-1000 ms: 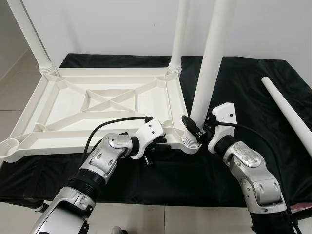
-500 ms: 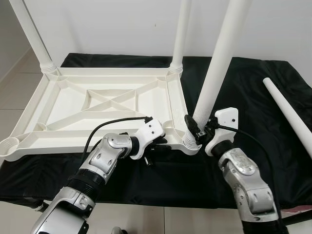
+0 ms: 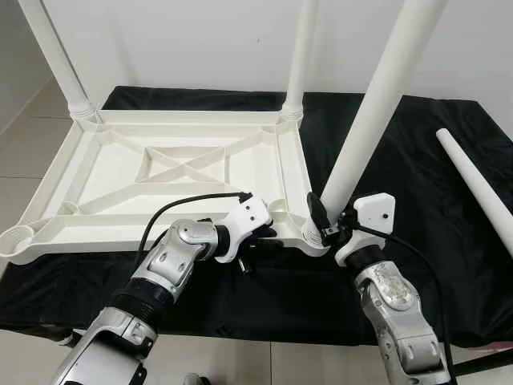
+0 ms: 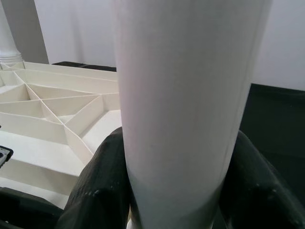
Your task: Building children table
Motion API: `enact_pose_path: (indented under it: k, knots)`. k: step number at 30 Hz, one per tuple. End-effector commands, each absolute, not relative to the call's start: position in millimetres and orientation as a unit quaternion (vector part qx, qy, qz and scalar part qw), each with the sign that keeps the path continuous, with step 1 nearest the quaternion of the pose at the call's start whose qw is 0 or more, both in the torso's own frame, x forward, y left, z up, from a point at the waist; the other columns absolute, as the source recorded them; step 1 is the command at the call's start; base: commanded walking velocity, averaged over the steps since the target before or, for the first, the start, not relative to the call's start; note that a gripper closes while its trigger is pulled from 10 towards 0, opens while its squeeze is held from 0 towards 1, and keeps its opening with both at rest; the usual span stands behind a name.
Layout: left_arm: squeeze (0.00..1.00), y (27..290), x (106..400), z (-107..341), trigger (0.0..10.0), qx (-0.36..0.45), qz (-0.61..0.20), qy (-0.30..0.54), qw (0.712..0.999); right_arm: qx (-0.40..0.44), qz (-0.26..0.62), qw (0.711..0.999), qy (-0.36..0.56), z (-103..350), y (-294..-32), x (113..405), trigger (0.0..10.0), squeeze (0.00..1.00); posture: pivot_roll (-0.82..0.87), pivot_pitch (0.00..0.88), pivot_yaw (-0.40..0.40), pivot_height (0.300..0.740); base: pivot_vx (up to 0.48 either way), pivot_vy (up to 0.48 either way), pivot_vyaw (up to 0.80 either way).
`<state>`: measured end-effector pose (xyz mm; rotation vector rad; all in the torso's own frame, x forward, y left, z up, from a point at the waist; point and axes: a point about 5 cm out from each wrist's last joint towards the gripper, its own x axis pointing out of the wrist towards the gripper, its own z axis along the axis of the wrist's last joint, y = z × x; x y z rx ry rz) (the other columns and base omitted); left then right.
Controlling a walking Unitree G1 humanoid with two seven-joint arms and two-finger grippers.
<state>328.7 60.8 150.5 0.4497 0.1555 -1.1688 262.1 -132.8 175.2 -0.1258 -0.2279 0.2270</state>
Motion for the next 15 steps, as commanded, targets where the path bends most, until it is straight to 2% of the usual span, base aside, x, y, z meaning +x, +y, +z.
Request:
enact_pose_path:
  k: [1, 7, 15]
  knots:
    - [0.00, 62, 333, 167, 10.0, 0.208, -0.543, 0.039, 0.813, -0.084, 0.095, 0.990, 0.059, 105, -144, 250, 10.0, 0.00, -0.01, 0.160, 0.011, 0.740, 0.000, 0.000, 0.00]
    - [0.00, 61, 333, 167, 10.0, 0.209, -0.543, 0.038, 0.812, -0.086, 0.065, 0.990, 0.089, 97, -148, 250, 10.0, 0.00, -0.01, 0.158, 0.013, 0.740, 0.000, 0.000, 0.00]
    - [0.00, 60, 332, 167, 10.0, 0.208, -0.545, 0.037, 0.811, -0.031, 0.006, 0.992, 0.119, 93, -154, 260, 10.0, 0.00, -0.01, 0.151, 0.010, 0.740, 0.000, 0.000, 0.00]
